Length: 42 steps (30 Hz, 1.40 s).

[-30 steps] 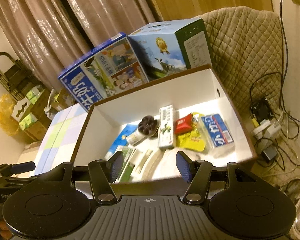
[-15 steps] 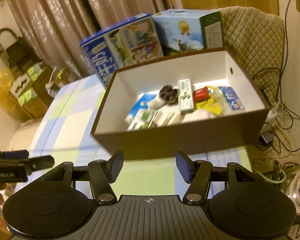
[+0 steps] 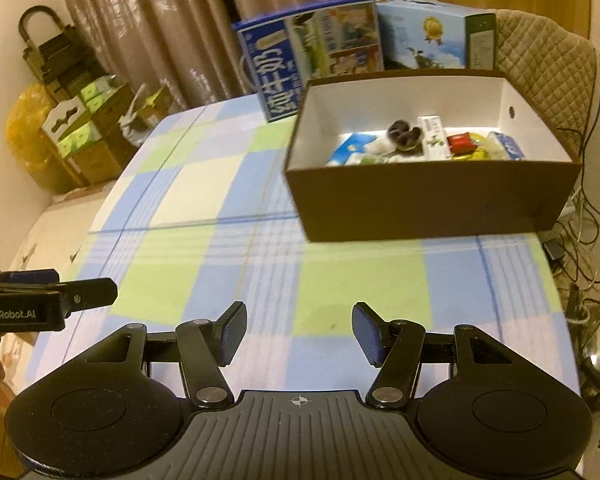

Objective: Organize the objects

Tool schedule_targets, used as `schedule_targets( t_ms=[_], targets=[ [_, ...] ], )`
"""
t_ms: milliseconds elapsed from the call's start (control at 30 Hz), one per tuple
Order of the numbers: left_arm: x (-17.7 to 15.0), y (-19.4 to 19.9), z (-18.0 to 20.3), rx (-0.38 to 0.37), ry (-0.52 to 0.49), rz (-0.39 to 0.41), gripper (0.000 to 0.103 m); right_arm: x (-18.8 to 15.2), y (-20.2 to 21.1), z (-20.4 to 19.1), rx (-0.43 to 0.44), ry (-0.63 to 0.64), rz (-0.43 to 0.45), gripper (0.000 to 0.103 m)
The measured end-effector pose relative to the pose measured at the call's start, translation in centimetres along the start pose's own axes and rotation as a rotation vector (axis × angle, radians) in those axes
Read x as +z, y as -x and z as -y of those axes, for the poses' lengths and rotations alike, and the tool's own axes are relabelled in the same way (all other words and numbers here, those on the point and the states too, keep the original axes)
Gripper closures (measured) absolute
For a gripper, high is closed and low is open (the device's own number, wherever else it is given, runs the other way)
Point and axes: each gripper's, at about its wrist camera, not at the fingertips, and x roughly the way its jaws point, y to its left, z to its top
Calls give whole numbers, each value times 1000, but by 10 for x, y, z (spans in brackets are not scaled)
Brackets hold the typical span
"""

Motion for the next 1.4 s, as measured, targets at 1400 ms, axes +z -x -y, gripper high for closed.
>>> schedule_targets(
  t_ms=[1400],
  targets=[
    [-59,46,-61,27,26,24,1,-38,7,-88,44,83,-5,47]
  ],
)
